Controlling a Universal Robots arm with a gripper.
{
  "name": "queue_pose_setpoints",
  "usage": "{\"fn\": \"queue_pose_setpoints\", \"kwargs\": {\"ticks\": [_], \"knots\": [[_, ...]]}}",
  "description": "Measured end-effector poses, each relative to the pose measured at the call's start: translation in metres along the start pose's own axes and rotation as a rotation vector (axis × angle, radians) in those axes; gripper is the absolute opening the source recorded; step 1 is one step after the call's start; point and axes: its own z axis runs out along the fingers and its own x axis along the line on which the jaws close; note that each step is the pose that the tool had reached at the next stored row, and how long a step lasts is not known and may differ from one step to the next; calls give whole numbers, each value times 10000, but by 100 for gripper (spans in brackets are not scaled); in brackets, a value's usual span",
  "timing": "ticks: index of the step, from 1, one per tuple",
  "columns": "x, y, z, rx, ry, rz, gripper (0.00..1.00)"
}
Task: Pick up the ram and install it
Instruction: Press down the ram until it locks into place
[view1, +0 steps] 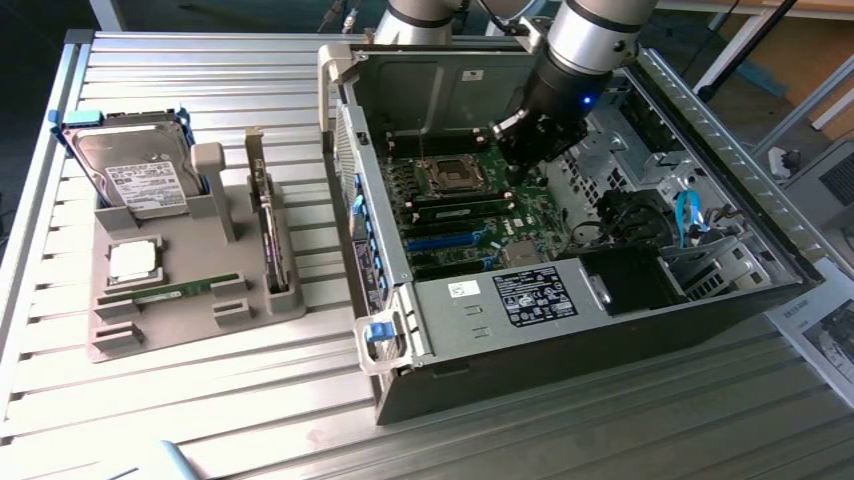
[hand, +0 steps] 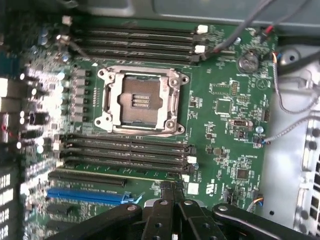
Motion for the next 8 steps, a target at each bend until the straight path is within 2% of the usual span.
{"fn": "queue_pose_setpoints", "kwargs": {"ticks": [5,8], "knots": [[0,0,0,-48,35,989,11],[0,0,0,-51,38,1059,11]]}}
